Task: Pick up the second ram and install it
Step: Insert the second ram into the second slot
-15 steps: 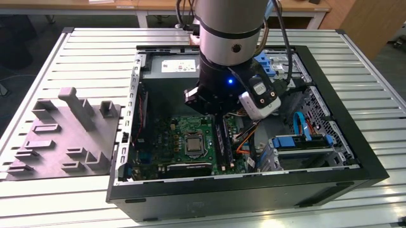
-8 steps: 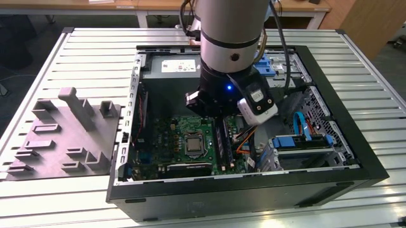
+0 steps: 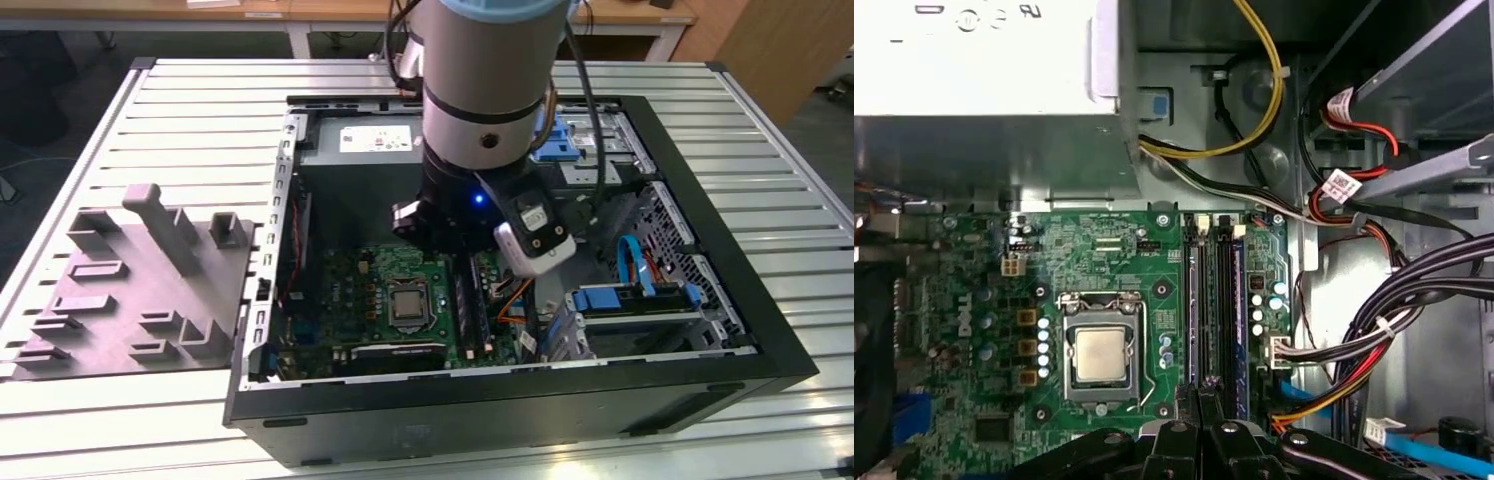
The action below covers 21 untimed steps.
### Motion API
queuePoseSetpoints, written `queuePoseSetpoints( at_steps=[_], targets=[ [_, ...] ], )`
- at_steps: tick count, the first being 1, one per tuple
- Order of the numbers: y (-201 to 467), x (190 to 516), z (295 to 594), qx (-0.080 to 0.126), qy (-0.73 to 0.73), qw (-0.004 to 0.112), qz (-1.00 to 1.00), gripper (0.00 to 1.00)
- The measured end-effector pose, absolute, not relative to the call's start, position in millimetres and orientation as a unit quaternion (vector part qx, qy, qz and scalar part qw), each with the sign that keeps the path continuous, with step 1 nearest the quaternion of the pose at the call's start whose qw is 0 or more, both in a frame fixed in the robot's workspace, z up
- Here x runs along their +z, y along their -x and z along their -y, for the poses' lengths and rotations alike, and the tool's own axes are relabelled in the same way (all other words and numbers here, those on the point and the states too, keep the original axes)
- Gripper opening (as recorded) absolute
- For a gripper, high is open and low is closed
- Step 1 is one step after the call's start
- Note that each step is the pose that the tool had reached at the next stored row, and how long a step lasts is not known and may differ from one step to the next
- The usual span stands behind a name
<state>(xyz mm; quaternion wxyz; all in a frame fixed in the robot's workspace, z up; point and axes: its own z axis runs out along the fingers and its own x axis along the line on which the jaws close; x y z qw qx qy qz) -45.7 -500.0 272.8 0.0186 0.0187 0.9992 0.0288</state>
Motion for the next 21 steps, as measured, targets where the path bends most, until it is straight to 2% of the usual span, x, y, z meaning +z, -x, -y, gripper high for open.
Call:
queuePoseSetpoints(
  at_steps=[10, 21],
  targets=[
    [36.4, 261.9, 500.3, 0.041, -0.030, 0.019, -0.999, 0.11],
    [33.8, 252.1, 500.3, 0.044, -0.024, 0.019, -0.999, 0.11]
  ],
)
